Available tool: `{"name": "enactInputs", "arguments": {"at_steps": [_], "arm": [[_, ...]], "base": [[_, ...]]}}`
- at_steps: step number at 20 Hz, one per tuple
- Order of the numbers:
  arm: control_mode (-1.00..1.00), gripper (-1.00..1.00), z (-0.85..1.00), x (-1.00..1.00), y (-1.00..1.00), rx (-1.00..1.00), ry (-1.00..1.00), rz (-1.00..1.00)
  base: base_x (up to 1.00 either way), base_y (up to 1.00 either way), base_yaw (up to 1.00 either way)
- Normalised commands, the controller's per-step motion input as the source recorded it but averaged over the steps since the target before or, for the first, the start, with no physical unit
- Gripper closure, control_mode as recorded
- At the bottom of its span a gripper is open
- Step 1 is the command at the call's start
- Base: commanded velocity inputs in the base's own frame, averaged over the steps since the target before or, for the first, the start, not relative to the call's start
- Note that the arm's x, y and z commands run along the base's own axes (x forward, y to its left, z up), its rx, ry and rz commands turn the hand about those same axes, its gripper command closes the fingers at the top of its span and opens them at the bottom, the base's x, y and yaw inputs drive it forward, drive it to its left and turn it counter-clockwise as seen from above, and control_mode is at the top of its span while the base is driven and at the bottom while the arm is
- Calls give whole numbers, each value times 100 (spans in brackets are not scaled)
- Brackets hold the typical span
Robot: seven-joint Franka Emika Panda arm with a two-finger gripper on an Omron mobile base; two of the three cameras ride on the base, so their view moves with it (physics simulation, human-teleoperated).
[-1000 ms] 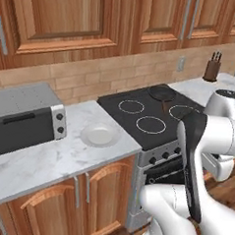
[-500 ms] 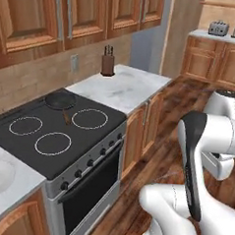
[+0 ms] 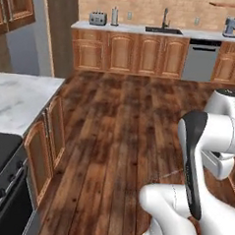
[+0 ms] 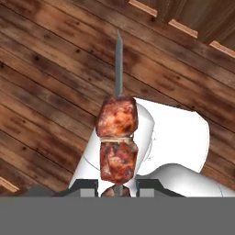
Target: Place the cold items (potato and lemon) from the fridge in one tupperware on the dining counter. Place the warm items (hot dog and kebab skewer) in the stove area in another tupperware.
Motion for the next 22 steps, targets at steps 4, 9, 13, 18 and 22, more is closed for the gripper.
{"name": "enactInputs", "arguments": {"at_steps": [4, 9, 13, 18, 22], "arm": [[100, 100, 0, 0, 0, 0, 0, 0], [100, 100, 0, 0, 0, 0, 0, 0], [100, 100, 0, 0, 0, 0, 0, 0], [100, 100, 0, 0, 0, 0, 0, 0], [100, 100, 0, 0, 0, 0, 0, 0]], "base": [[39, -52, -72], [98, -2, -44], [100, 0, -25], [100, 0, -18], [100, 11, -19]]}}
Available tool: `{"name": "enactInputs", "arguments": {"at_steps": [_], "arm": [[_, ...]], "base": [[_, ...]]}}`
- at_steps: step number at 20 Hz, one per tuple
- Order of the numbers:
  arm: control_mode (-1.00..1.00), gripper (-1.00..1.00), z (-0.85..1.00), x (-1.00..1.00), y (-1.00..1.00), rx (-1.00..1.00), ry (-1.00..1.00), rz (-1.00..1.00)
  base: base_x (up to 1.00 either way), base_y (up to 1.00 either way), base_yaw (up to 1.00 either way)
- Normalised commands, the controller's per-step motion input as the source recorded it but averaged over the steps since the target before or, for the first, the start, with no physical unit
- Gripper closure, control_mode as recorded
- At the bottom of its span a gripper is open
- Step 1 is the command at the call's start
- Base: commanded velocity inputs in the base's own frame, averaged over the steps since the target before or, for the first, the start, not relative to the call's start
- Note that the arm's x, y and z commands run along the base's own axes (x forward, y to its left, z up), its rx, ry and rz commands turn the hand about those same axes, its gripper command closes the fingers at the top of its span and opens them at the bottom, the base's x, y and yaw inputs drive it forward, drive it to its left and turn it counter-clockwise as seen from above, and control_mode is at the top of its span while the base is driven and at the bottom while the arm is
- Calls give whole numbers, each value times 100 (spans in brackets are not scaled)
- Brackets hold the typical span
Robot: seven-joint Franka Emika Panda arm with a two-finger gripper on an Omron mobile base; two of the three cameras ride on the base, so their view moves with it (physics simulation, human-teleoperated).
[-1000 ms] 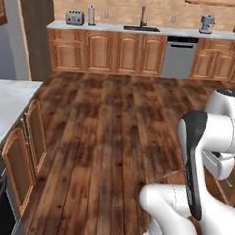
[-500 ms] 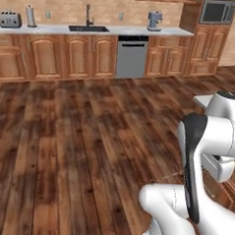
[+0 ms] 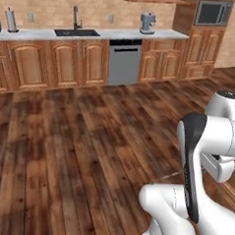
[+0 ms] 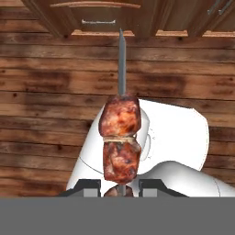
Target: Place the cold items (potato and lemon) from the fridge in one tupperware on the dining counter. Place the warm items (hot dog and kebab skewer) in the stove area in another tupperware.
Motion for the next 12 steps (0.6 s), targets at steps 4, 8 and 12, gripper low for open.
{"name": "enactInputs", "arguments": {"at_steps": [4, 8, 12], "arm": [[100, 100, 0, 0, 0, 0, 0, 0], [100, 100, 0, 0, 0, 0, 0, 0], [100, 100, 0, 0, 0, 0, 0, 0]], "base": [[100, 15, -19], [100, 9, -19], [100, 0, -17]]}}
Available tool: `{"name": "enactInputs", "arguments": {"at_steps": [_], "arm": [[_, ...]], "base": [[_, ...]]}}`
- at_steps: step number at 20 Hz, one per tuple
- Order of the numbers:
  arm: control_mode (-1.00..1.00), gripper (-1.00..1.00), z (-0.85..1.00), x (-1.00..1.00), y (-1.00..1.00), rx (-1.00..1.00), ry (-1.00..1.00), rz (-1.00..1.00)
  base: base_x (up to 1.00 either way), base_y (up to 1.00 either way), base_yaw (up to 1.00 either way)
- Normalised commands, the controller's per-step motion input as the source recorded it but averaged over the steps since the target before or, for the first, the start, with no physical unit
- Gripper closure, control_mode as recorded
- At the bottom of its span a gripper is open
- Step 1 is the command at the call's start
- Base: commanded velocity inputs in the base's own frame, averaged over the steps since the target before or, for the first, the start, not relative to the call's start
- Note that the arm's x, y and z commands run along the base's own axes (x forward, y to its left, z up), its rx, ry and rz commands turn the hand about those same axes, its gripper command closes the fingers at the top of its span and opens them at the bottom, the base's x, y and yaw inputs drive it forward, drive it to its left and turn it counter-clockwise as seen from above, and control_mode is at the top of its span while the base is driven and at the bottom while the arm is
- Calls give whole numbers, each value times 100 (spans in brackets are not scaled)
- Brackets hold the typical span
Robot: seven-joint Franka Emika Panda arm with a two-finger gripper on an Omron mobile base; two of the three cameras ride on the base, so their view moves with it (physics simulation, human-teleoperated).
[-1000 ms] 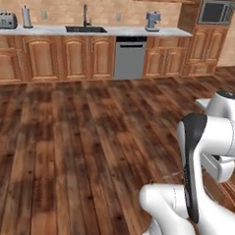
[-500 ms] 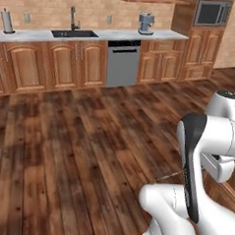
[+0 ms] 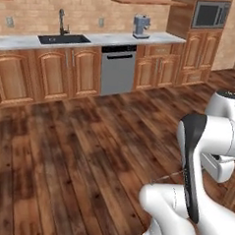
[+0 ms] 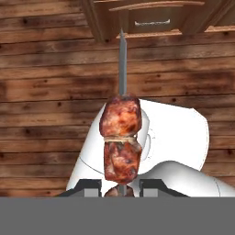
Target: Place the cold items (potato and lemon) from the fridge in one tupperware on the dining counter. Place the warm items (hot dog and kebab skewer) in the stove area in another tupperware.
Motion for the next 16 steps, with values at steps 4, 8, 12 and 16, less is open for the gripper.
{"name": "enactInputs", "arguments": {"at_steps": [4, 8, 12, 16], "arm": [[100, 100, 0, 0, 0, 0, 0, 0], [100, 100, 0, 0, 0, 0, 0, 0], [100, 100, 0, 0, 0, 0, 0, 0], [100, 100, 0, 0, 0, 0, 0, 0]], "base": [[100, 0, -16], [100, 1, -17], [100, 9, -21], [100, 7, -43]]}}
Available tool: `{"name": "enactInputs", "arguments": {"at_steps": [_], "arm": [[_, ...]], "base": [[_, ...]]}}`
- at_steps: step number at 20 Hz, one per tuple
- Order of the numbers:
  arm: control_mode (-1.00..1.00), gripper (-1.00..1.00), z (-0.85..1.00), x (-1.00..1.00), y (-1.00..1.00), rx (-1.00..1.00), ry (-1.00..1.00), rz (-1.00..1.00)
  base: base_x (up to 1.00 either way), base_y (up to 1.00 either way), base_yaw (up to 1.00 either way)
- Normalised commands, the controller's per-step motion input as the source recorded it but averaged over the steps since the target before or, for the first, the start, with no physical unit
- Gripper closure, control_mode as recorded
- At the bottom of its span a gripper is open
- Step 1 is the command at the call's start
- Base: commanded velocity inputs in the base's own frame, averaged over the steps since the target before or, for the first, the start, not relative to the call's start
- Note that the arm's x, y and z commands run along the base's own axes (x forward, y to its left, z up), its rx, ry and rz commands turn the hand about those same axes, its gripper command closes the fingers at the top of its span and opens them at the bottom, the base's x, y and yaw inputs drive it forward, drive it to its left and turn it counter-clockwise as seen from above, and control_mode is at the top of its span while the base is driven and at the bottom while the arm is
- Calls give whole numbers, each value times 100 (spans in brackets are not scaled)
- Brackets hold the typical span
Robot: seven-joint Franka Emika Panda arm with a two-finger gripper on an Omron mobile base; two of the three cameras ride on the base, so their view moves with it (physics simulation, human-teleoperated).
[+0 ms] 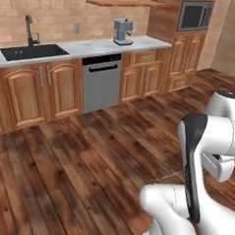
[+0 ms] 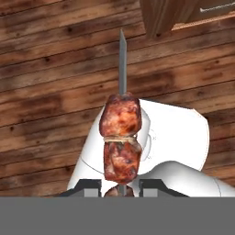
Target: Place the cold items (potato and lemon) from the fridge in one tupperware on the dining counter. Place the warm items (hot dog and kebab skewer) in the stove area in another tupperware.
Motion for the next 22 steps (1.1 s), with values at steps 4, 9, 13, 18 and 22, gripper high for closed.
{"name": "enactInputs", "arguments": {"at_steps": [4, 9, 13, 18, 22], "arm": [[100, 100, 0, 0, 0, 0, 0, 0], [100, 100, 0, 0, 0, 0, 0, 0], [100, 100, 0, 0, 0, 0, 0, 0], [100, 100, 0, 0, 0, 0, 0, 0], [100, 100, 0, 0, 0, 0, 0, 0]], "base": [[99, 19, -62], [95, 35, -70], [81, 36, -76], [72, 36, -79], [77, 33, -77]]}}
